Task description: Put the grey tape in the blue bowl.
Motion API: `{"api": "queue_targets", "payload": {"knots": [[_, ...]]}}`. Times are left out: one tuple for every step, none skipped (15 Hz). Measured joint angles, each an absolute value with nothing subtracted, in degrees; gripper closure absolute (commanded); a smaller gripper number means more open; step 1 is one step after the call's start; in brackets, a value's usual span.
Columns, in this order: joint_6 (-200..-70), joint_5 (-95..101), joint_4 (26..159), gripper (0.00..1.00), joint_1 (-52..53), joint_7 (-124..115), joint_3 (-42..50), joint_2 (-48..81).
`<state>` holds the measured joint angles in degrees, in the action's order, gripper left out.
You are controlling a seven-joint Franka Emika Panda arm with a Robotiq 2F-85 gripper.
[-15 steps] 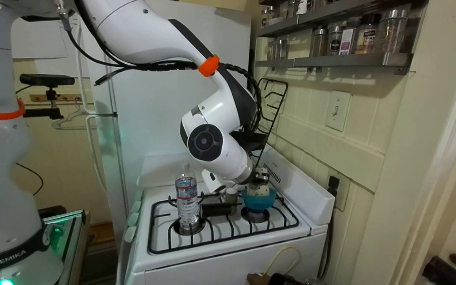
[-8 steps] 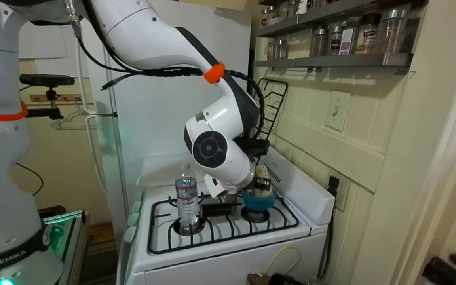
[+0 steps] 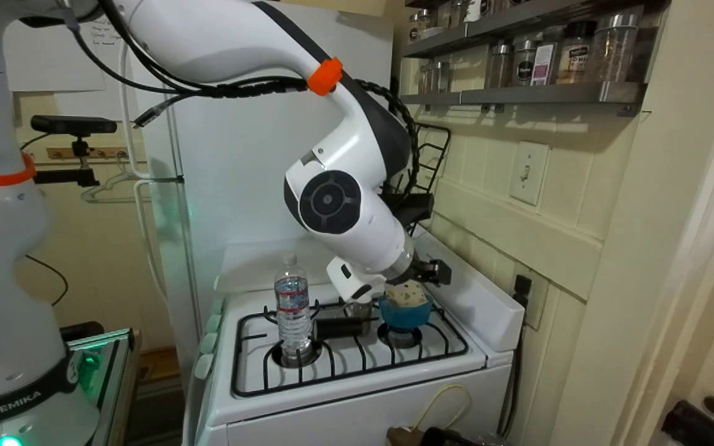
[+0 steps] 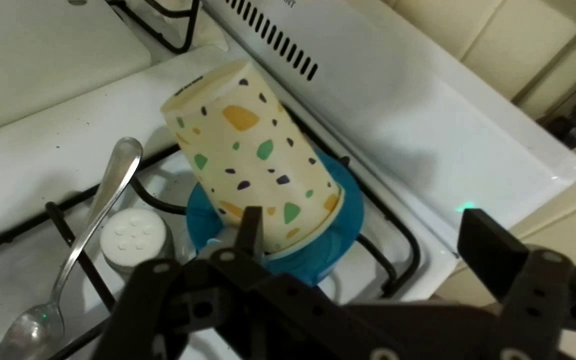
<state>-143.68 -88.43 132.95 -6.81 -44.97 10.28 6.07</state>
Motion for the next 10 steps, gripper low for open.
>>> {"api": "queue_targets", "payload": {"knots": [[-143.68, -87.52, 133.30, 0.00, -7.18, -44.79, 10.46, 4.36], [-143.68, -86.22, 133.84, 0.00, -7.45, -44.65, 10.55, 2.45], [-143.67, -84.03, 134.52, 0.00, -7.50, -44.55, 10.51, 0.48], [-143.67, -81.19, 135.38, 0.00, -7.46, -44.50, 10.22, -1.64], [-143.67, -78.18, 136.44, 0.00, -7.40, -44.52, 9.67, -3.82], [-144.03, -75.40, 137.77, 0.00, -7.36, -44.52, 8.88, -6.17], [-144.72, -72.75, 139.32, 0.00, -7.33, -44.49, 8.00, -8.67], [-145.29, -70.38, 140.93, 0.00, -7.34, -44.29, 7.23, -11.17], [-145.83, -68.15, 142.62, 0.00, -7.39, -43.76, 6.55, -13.70], [-146.06, -66.24, 144.18, 0.00, -7.46, -43.00, 5.99, -16.11]]}}
